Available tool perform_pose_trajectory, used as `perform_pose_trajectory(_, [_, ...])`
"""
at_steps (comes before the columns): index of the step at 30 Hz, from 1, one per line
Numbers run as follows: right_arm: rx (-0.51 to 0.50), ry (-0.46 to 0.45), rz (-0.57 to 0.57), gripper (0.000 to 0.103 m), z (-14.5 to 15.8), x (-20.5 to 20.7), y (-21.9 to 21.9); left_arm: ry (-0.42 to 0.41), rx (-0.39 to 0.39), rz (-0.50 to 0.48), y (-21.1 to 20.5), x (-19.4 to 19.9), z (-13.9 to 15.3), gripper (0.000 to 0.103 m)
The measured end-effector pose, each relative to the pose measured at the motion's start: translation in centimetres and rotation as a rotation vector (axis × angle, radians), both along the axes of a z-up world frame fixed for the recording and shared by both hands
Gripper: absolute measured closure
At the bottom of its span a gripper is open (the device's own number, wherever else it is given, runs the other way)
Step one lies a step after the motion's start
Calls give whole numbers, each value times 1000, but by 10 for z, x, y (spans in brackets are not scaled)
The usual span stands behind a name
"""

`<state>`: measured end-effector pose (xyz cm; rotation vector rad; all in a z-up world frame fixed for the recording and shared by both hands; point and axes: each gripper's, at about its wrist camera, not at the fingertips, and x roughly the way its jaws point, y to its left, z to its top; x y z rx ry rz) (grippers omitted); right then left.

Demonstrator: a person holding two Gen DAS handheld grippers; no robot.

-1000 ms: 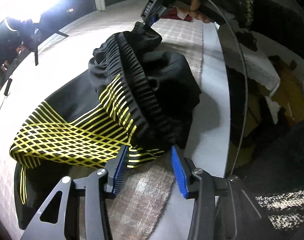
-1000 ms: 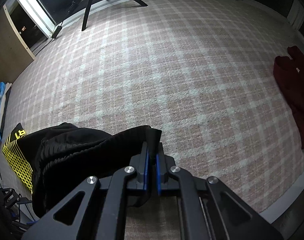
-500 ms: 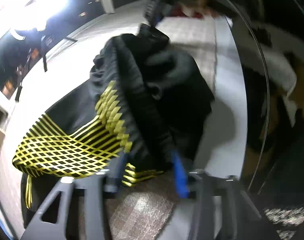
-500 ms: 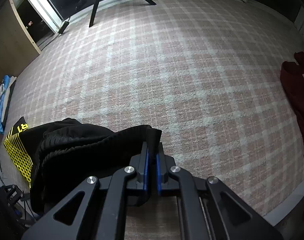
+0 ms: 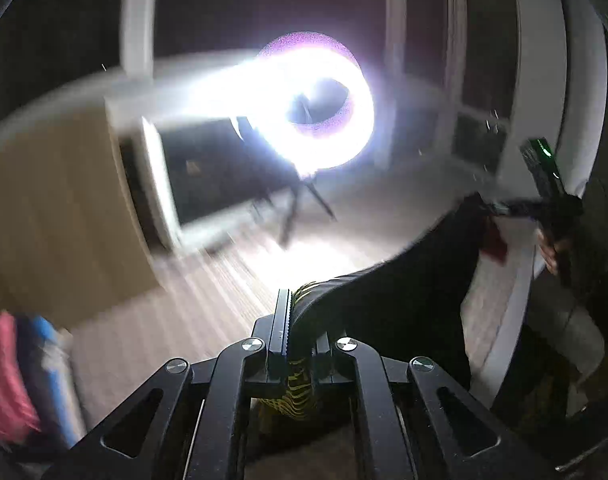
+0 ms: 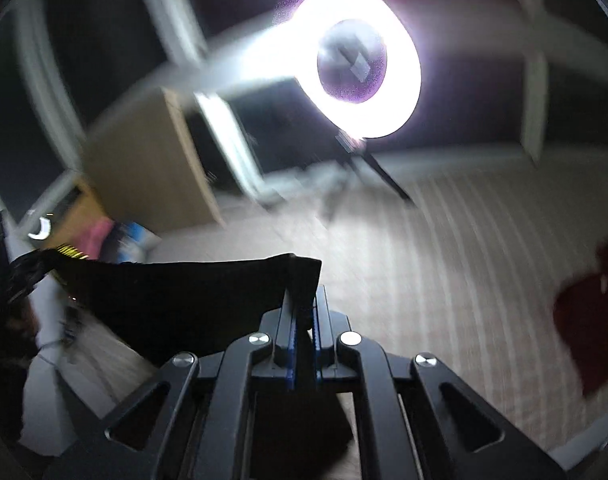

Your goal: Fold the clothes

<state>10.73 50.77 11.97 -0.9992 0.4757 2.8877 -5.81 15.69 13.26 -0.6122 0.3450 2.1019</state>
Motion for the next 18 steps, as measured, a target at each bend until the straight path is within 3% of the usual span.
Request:
perform_pose_trajectory(5, [94, 132, 65, 97, 76, 30, -51, 158, 5, 24, -46, 29, 87, 97])
perform_pose_trajectory(9, [167, 233, 116, 97, 136, 53, -91, 183, -6, 41, -83, 54, 123, 97])
perform_pose_trajectory(13, [202, 241, 135, 97, 159, 73, -118, 209, -27, 41, -119, 83, 150, 97])
perform_pose_trajectory(18, [256, 212, 163, 97, 183, 64, -138, 225, -65, 52, -124, 83, 175, 96])
